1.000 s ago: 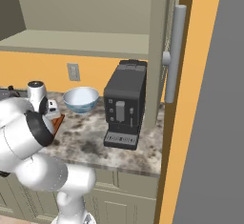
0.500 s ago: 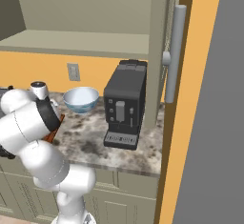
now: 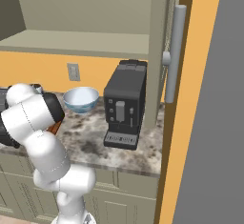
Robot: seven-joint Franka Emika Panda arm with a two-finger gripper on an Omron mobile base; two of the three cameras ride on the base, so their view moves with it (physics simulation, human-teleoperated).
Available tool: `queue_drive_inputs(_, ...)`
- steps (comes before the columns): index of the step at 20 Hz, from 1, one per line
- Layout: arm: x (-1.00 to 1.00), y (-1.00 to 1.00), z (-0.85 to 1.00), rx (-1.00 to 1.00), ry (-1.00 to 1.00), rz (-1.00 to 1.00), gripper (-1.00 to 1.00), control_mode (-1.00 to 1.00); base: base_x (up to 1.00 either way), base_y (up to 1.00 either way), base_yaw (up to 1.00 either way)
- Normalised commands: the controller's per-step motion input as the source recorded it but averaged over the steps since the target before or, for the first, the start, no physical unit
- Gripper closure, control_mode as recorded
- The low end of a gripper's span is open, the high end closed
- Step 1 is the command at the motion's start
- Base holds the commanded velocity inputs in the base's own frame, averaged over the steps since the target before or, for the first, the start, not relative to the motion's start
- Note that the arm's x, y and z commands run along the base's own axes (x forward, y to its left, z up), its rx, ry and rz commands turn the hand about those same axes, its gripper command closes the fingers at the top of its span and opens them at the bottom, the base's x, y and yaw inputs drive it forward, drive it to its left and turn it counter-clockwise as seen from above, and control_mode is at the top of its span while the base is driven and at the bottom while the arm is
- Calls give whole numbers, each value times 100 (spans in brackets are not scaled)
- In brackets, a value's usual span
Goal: Open the cabinet. Place the bowl and condiment on the counter. Then place the lime and garlic on the cutting board.
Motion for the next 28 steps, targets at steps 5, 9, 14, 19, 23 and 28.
queue_drive_inputs(5, 2, 4, -20, -8, 0, 10, 100, -100, 0, 0, 0)
queue_drive_inputs(9, 12, 7, -9, -5, 0, 11, 100, -100, 0, 0, 0)
queue_drive_inputs(14, 4, 0, -11, -6, 0, 11, 100, -100, 0, 0, 0)
queue_drive_inputs(19, 0, 2, -17, -9, 1, 9, 100, -100, 0, 0, 0)
queue_drive_inputs(23, 0, 7, -7, -10, 0, 8, -100, -100, 0, 0, 0)
queue_drive_inputs(28, -27, 0, 1, -2, 0, 9, -100, -100, 0, 0, 0)
